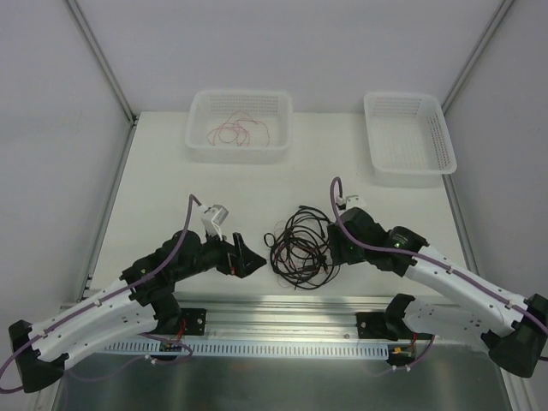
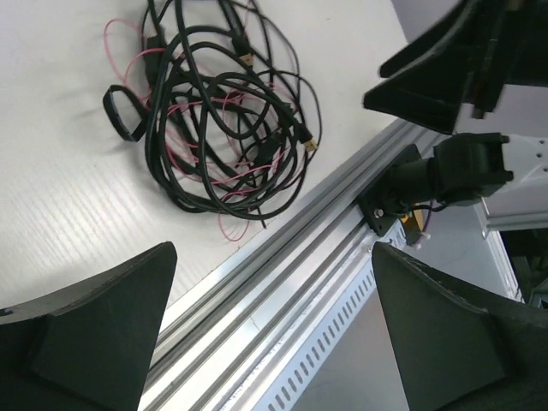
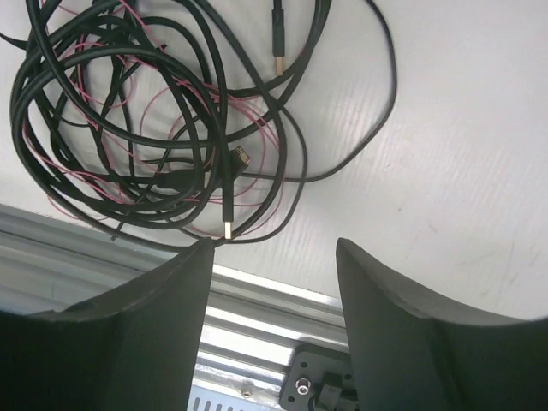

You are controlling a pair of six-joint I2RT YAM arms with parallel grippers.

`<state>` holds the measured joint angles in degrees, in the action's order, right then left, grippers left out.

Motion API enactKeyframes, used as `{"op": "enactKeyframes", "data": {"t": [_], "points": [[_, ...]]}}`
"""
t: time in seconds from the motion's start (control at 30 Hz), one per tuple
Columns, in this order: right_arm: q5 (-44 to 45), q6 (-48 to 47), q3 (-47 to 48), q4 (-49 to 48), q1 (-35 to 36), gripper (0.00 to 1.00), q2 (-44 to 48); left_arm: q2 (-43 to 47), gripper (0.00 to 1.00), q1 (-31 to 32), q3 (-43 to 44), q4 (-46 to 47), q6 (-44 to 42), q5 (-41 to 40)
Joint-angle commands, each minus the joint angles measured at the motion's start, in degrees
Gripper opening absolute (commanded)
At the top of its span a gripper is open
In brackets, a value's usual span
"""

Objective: Untangle the cables

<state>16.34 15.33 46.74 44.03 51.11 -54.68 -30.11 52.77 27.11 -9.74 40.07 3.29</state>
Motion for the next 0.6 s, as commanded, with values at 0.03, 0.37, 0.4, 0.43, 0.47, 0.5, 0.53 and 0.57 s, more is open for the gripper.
{"op": "enactKeyframes", "data": {"t": [0.03,0.37,0.4,0.43,0.47,0.5,0.53,0.57], "points": [[4.85,-1.18,6.77,1.5,3.8,0.66,1.94,-3.72,0.99,-0.48,-2.06,1.04,5.53,-5.29],[-5.09,3.18,7.14,-20.37,11.73,0.62,-11.75,-12.34,0.9,-0.57,-5.57,-0.45,17.14,-14.8],[-5.09,4.34,6.96,-23.69,11.73,0.6,-13.86,-11.91,0.89,-0.57,-6.1,-0.63,17.66,-15.41],[-5.18,5.92,6.79,-25.47,11.82,0.58,-17.1,-11.64,0.89,-0.65,-7.06,-0.98,18.63,-15.85],[-5.18,8.11,6.61,-27.4,11.82,0.57,-18.87,-11.38,0.89,-0.74,-7.6,-1.16,18.98,-16.55],[-4.91,9.53,6.26,-30.9,11.9,0.56,-20.37,-10.85,0.9,-0.83,-8.04,-1.34,19.51,-16.65],[-4.74,10.58,6.17,-32.41,11.91,0.53,-23.52,-10.5,0.9,-0.83,-8.74,-1.25,19.69,-16.74],[-4.48,11.55,6.34,-33.56,11.99,0.53,-25.03,-10.41,0.89,-0.83,-9.01,-1.34,19.78,-16.74]]}}
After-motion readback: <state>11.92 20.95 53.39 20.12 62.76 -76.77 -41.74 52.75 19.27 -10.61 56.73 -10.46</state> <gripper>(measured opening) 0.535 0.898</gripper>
